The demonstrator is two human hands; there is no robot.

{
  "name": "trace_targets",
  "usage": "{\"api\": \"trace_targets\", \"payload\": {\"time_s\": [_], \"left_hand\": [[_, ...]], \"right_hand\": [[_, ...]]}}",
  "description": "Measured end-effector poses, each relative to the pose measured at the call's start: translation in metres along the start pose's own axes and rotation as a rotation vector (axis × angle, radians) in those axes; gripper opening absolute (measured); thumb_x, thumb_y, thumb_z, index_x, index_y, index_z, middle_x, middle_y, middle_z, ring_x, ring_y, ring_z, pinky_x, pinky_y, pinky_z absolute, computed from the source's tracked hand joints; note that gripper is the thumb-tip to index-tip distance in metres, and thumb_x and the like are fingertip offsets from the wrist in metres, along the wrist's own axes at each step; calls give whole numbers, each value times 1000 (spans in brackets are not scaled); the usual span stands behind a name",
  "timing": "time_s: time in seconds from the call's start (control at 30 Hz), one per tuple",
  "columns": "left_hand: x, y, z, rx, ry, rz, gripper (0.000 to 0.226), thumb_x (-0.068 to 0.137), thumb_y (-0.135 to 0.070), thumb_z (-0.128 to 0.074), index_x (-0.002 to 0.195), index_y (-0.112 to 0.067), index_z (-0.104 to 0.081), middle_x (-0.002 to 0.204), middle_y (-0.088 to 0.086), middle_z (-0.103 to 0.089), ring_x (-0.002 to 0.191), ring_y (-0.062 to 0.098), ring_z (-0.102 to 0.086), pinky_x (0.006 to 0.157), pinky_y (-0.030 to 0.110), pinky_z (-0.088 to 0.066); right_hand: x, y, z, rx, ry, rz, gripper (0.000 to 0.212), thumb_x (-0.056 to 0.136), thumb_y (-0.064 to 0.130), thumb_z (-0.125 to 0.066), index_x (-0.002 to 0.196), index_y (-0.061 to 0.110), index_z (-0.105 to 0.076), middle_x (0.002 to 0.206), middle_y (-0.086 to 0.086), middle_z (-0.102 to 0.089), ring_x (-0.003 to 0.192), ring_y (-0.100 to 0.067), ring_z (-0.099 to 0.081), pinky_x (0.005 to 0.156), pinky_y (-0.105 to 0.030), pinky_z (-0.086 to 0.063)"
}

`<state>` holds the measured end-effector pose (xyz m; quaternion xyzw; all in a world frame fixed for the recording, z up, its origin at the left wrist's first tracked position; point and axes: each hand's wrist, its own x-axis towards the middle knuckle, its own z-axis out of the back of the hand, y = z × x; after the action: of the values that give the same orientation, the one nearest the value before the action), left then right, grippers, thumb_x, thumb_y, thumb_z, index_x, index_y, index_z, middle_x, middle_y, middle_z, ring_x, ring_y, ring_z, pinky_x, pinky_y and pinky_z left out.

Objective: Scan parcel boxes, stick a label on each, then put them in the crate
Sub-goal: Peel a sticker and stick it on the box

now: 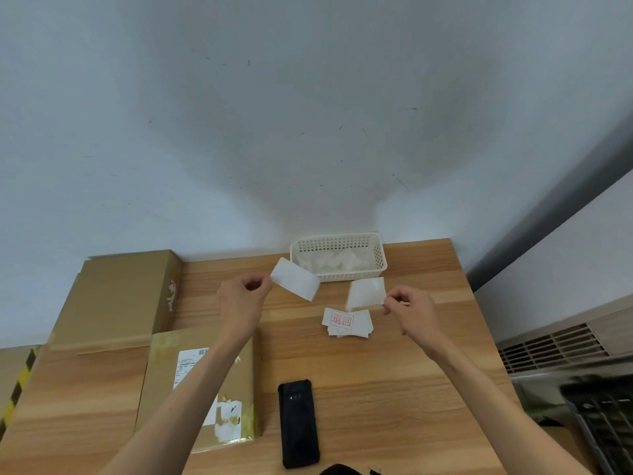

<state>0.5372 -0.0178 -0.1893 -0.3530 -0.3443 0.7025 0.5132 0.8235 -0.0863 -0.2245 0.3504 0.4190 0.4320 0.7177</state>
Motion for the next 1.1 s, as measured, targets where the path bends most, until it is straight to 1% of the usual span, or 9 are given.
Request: {"api": "trace_targets", "payload": {"time_s": [0.13, 0.3, 0.37, 0.43, 0.53, 0.6, 0.73, 0.93, 1.1], "left_hand": [[1, 3, 0, 49, 10, -1, 10, 92, -15, -71, 86, -21, -77, 80, -18, -70, 79, -2, -64, 61, 6, -42], [-6, 13, -7, 80, 45, 19, 27, 92, -17, -70, 74, -37, -71, 77, -15, -72, 80, 9, -68, 73, 27, -53], [-11, 17, -11, 117, 62, 28, 28, 93, -21, -70, 77, -44, -69, 78, -20, -72, 81, 0, -68, 73, 19, -53], [-16, 18, -15, 120, 63, 41, 27, 93, -19, -70, 77, -41, -70, 73, -21, -70, 76, -7, -65, 66, 9, -47], [-21, 23, -22, 90, 77, 52, 27, 90, -10, -70, 71, -30, -75, 67, -11, -71, 69, -1, -64, 62, 17, -47], [-22, 28, -26, 101, 82, 67, 26, 89, -9, -71, 71, -28, -76, 72, -13, -72, 69, 5, -65, 63, 22, -48], [-20, 33, -30, 110, 95, 119, 25, 90, -11, -71, 73, -30, -75, 69, -20, -71, 73, 3, -65, 64, 12, -46], [-10, 33, -34, 92, 85, 162, 13, 91, -15, -72, 85, -22, -81, 71, -16, -72, 74, 0, -66, 63, 11, -47], [-6, 31, -35, 148, 79, 147, 13, 92, -18, -70, 87, -25, -81, 74, -19, -71, 79, 0, -64, 64, 11, -47]], "right_hand": [[24, -3, -3, -93, 43, 21, 16, 94, 10, -63, 80, 13, -70, 79, 3, -70, 71, -9, -60, 65, -25, -43], [86, -7, -19, -240, 84, 55, 15, 95, 16, -62, 82, 19, -66, 93, 9, -69, 90, -11, -61, 76, -34, -54], [113, -4, -27, -290, 99, 74, 15, 96, 17, -62, 82, 21, -67, 95, 11, -68, 91, -7, -58, 71, -30, -51], [139, 2, -36, -342, 111, 97, 14, 97, 18, -61, 85, 19, -70, 95, 8, -70, 92, -11, -62, 71, -30, -50], [169, 8, -53, -408, 119, 93, 17, 97, 19, -58, 88, 16, -72, 94, 2, -73, 90, -17, -66, 75, -36, -51], [184, 10, -64, -436, 119, 78, 19, 96, 18, -57, 88, 12, -73, 92, -2, -74, 89, -22, -68, 74, -36, -52], [197, 9, -78, -494, 100, 58, 20, 95, 16, -57, 83, 12, -72, 84, -2, -72, 80, -23, -67, 71, -36, -51], [207, 0, -84, -491, 26, 4, 19, 94, 25, -62, 77, 16, -59, 74, 2, -64, 71, -20, -60, 63, -33, -41], [197, 4, -79, -482, 17, 9, 23, 98, 35, -61, 96, 15, -70, 93, 1, -72, 85, -20, -65, 76, -34, -48]]}}
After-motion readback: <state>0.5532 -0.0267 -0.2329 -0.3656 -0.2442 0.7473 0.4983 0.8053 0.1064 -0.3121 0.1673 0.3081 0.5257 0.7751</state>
